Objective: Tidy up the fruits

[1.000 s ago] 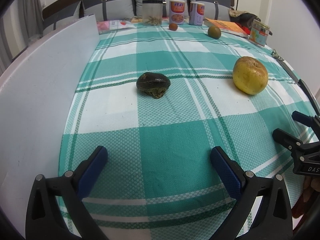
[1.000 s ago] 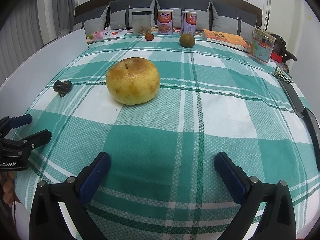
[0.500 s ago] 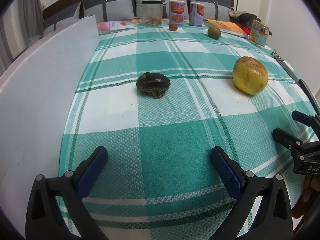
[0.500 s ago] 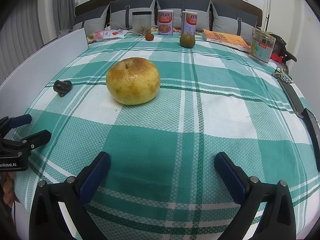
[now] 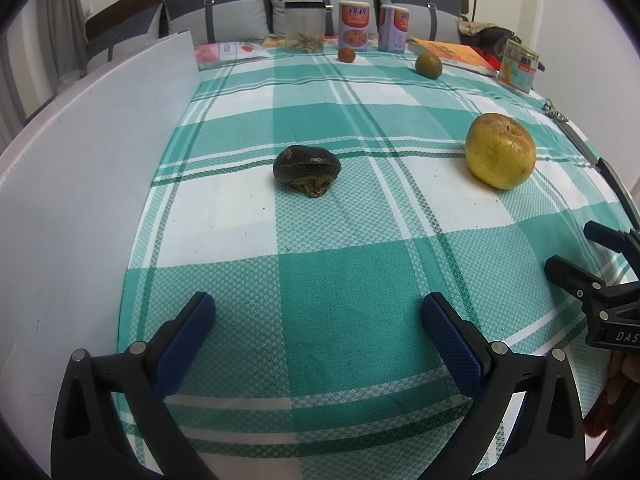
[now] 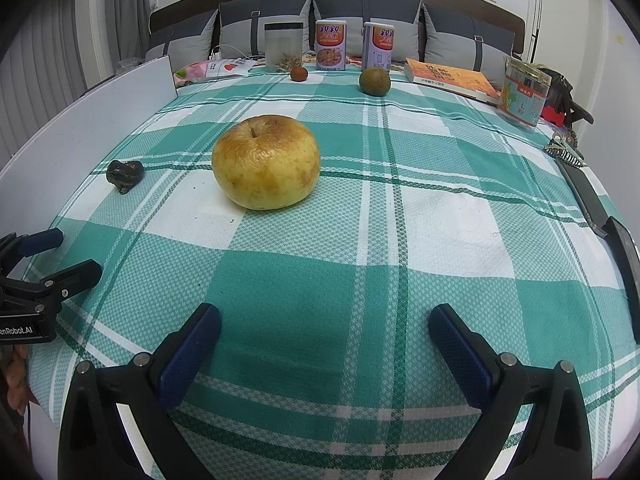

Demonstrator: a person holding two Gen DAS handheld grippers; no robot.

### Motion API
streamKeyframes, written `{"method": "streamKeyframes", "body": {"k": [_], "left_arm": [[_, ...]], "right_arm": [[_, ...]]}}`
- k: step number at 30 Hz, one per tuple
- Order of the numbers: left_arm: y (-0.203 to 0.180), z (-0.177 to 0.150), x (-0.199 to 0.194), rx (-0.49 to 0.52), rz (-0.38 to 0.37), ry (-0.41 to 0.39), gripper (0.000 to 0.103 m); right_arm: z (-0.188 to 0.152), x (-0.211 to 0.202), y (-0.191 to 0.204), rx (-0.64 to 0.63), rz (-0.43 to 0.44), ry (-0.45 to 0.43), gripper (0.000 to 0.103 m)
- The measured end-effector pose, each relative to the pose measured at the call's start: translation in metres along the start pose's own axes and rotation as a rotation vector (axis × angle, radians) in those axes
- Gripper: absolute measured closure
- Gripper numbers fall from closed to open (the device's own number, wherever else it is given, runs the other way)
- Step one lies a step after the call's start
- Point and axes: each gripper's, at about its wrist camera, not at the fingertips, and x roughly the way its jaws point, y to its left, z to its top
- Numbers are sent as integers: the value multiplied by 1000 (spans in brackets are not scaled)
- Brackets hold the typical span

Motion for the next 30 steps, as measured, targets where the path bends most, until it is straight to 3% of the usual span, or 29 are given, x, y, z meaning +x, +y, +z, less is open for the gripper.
{"method": "streamKeyframes", "body": {"k": [20,23,26,30], "left_arm": [[2,2,0,-5,-8,10,0],[12,11,-2,-47,-69,50,3],[32,29,-7,-168,-131,36,3],[27,61,2,-106,-114,22,4]], "right_arm": [[0,0,0,0,0,1,0],[0,0,0,0,0,0,0],[0,0,0,0,-1,0,0],[0,0,0,0,0,1,0]]}}
